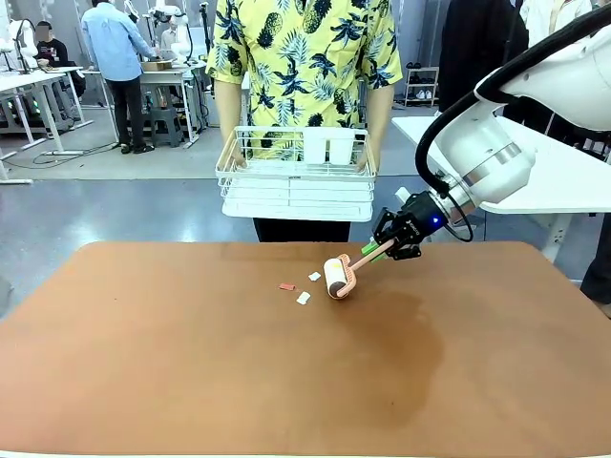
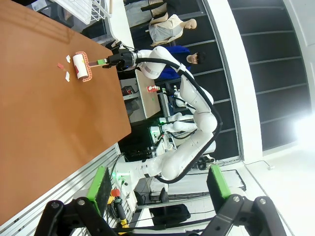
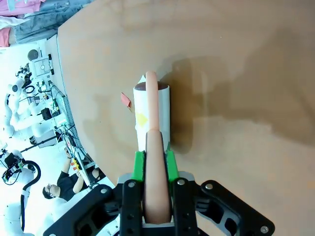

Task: Clean the table.
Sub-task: Clean the table with the Lint Roller when the human lifts the Dish drying rack.

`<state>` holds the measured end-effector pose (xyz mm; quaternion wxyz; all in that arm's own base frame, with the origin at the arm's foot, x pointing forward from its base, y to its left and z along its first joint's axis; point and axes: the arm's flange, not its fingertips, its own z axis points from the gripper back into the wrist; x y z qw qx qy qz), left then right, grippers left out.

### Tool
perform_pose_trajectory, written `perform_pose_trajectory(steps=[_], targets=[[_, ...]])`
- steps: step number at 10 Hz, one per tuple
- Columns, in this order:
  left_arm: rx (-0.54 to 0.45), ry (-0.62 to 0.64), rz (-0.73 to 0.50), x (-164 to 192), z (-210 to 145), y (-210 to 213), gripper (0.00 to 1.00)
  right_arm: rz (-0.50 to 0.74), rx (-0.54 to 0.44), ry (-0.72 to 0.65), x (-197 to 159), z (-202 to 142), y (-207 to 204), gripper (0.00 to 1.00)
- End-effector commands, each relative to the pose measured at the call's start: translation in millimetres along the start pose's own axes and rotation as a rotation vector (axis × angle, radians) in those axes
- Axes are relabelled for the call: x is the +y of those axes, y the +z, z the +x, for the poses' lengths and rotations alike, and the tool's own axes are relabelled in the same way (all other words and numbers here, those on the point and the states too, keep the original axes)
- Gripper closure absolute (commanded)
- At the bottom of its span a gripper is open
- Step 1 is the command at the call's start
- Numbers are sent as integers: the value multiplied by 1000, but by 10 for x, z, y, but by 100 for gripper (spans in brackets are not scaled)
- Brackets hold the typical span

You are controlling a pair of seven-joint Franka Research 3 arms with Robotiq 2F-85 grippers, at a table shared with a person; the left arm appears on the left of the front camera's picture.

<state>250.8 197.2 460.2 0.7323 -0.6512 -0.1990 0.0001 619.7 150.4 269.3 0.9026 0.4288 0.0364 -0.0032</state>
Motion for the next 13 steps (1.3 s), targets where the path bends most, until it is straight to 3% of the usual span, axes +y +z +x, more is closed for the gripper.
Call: perform_pose_trajectory(steps=[1,6,10,13], targets=[[-2,-10,-19,-19,-12,27,0,-35,19,-28,-45,-16,-49,79],[-2,-10,-19,-19,-12,27,0,-108,52,-41,-205,-29,-443,79],[-2,-10,-19,-19,-12,27,0,-90,110,-5,-159,-186,-727,79],[-2,-10,-19,-19,-12,27,0,-98,85,6,-96,-235,-1026,79]])
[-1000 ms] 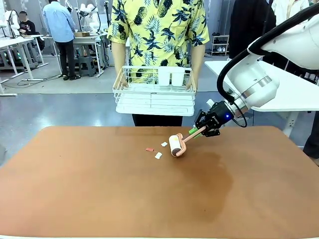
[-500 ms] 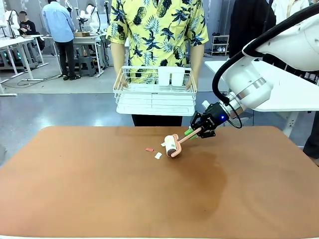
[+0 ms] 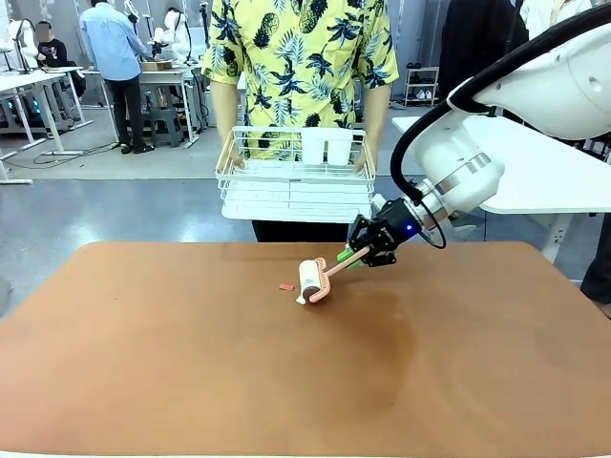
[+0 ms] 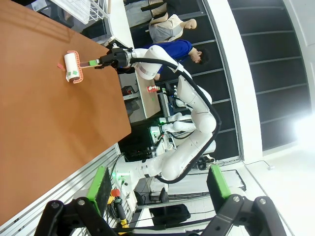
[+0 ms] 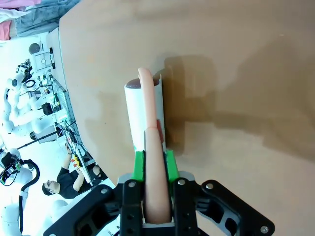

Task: Clean the table.
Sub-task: Clean the table with the Lint Roller when the human lifts the Dish drying rack.

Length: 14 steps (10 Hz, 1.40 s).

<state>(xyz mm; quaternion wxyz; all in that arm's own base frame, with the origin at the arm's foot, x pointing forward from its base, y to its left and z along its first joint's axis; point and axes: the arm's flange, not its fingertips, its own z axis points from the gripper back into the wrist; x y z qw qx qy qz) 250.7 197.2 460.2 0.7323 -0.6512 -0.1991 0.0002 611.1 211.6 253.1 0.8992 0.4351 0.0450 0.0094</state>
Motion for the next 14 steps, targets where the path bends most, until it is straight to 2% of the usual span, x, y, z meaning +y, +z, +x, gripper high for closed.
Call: perform_pose_trajectory(steps=[1,6,9,14], targets=[[-2,-10,-19,-19,-12,26,0,-123,83,-5,-345,-200,-548,79],[-2,-10,-19,-19,-12,26,0,-132,108,7,-256,-302,-984,79],[-2,-10,-19,-19,-12,26,0,-116,90,17,-121,-333,-1179,79],[-2,-10,-19,-19,-12,26,0,-75,43,43,87,-380,-1026,79]])
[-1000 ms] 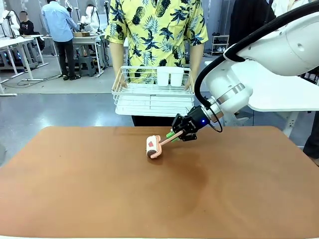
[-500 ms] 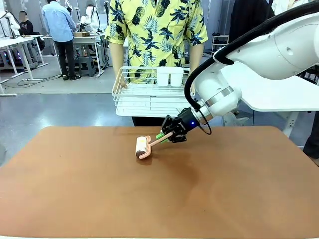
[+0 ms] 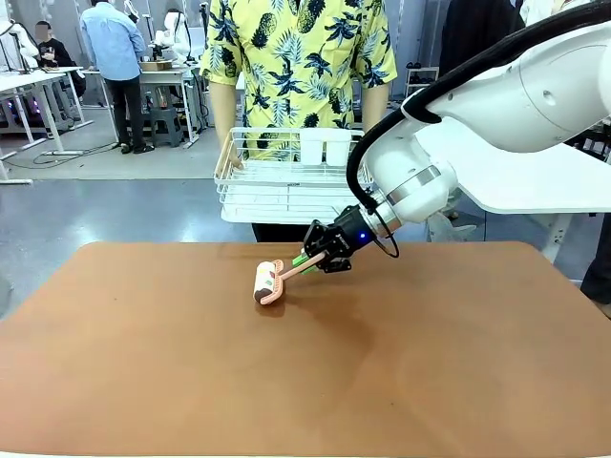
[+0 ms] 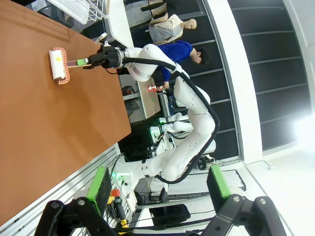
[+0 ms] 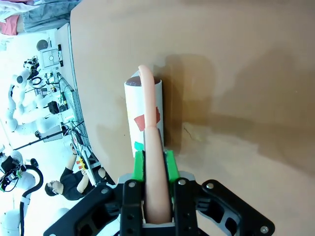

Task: Clean the table.
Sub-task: Clean the table with the Lint Roller when the human lifts the Dish drying rack.

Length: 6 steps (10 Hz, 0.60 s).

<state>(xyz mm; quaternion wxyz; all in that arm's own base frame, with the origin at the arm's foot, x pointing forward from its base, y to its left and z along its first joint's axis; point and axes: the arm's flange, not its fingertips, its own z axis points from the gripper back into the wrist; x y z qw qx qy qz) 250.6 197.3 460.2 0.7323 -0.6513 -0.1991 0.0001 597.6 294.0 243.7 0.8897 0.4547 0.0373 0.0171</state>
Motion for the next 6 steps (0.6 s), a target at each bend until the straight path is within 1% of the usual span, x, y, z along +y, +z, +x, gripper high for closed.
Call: perform_pose_trajectory(steps=[1,3,4,5,6], targets=[[-2,-10,-19,-19,-11,26,0,-109,42,30,-313,-322,-250,79],[-2,-10,-19,-19,-11,26,0,-69,7,48,-163,-322,-87,79],[-2,-10,-19,-19,-11,26,0,-58,-23,70,-43,-330,23,79],[-2,-10,-19,-19,-11,26,0,-38,-72,94,100,-338,154,79],[-2,-10,-19,-19,-11,26,0,-42,-95,122,245,-359,263,79]])
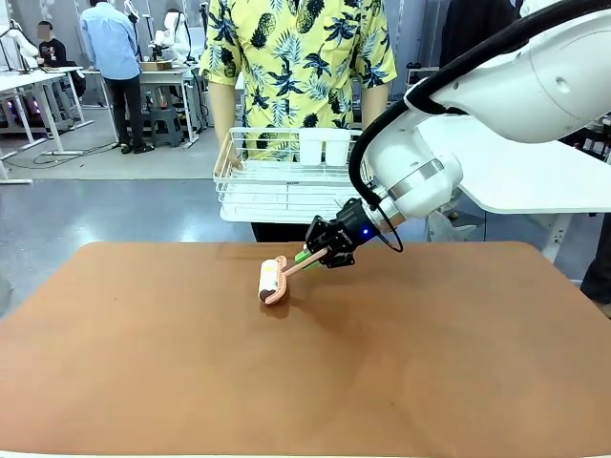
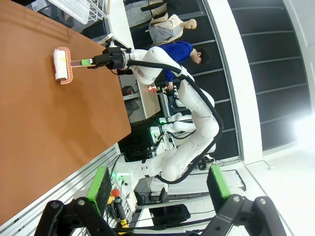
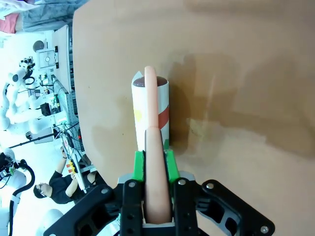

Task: Clean the table.
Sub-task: Clean the table with the Lint Roller when the human lifts the Dish drying rack.

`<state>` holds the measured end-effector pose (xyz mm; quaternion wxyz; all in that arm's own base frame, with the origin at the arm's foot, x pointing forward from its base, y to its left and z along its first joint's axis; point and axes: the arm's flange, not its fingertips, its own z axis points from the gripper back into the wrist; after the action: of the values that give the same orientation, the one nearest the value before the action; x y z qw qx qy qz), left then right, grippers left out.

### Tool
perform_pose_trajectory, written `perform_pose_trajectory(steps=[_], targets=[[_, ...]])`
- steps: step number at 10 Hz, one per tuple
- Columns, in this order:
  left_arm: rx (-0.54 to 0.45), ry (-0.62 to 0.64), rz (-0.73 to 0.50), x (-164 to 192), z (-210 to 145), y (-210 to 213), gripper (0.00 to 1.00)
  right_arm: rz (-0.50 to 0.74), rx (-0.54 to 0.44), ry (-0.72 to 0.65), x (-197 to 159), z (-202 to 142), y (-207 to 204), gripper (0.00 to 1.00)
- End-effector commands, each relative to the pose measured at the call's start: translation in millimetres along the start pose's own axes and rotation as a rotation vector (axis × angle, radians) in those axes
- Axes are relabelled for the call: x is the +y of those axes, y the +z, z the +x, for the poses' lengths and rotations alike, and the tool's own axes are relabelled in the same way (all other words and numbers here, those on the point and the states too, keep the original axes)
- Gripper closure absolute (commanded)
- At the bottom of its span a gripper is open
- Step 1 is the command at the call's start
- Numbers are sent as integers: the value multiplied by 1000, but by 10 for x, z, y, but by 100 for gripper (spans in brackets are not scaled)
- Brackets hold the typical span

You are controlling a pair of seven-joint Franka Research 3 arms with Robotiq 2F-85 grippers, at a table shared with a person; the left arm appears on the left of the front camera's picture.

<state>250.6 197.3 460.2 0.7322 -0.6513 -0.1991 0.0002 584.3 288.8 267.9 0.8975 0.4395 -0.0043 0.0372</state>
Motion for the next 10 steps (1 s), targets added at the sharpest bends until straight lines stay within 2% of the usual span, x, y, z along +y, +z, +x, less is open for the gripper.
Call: perform_pose_trajectory(steps=[1,5,7,10], targets=[[-2,-10,-19,-19,-11,26,0,4,-36,62,244,-186,241,79],[-2,-10,-19,-19,-11,26,0,-13,-75,90,470,-219,573,79],[-2,-10,-19,-19,-11,26,0,-32,-57,82,565,-253,771,79],[-2,-10,-19,-19,-11,26,0,-254,-43,96,816,-372,1420,79]])
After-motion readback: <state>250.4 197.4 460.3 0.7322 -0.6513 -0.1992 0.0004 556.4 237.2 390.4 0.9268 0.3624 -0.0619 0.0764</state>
